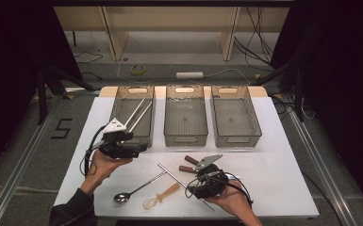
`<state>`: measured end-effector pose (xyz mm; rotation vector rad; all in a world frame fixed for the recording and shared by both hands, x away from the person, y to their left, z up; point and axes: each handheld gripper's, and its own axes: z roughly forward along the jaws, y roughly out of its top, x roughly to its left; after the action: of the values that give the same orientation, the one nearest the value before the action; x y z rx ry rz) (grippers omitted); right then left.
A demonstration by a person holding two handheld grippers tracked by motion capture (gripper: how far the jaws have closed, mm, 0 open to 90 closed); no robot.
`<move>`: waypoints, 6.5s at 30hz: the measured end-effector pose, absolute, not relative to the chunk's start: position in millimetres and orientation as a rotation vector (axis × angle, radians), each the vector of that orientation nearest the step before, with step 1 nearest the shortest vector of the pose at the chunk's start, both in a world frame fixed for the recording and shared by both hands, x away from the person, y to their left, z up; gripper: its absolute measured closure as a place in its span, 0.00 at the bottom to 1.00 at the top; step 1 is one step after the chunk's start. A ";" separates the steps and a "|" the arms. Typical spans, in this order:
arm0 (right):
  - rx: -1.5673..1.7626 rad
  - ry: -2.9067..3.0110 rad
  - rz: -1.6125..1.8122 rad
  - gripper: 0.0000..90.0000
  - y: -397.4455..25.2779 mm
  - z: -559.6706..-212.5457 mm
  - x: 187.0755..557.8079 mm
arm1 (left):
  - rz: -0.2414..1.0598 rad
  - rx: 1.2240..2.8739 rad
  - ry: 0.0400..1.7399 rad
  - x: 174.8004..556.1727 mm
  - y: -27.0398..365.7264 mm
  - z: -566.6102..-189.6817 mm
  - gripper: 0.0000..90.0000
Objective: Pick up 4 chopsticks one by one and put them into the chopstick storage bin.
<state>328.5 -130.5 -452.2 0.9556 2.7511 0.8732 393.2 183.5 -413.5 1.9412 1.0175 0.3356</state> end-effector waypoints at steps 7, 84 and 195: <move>0.960 2.772 0.860 0.58 -125.8 -455.1 331.7 | 0.322 1.967 0.975 378.9 174.2 -421.8 0.21; 0.916 2.861 0.697 0.96 -115.8 -439.9 351.1 | 0.206 2.451 0.388 378.2 71.9 -470.5 0.40; 0.968 2.411 1.374 0.38 -198.1 -427.1 313.8 | 0.463 2.164 0.957 445.4 182.5 -373.2 0.93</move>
<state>313.8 -198.1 -427.1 0.9684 2.4112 1.3741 445.4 182.5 -373.2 2.1644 0.9570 0.4630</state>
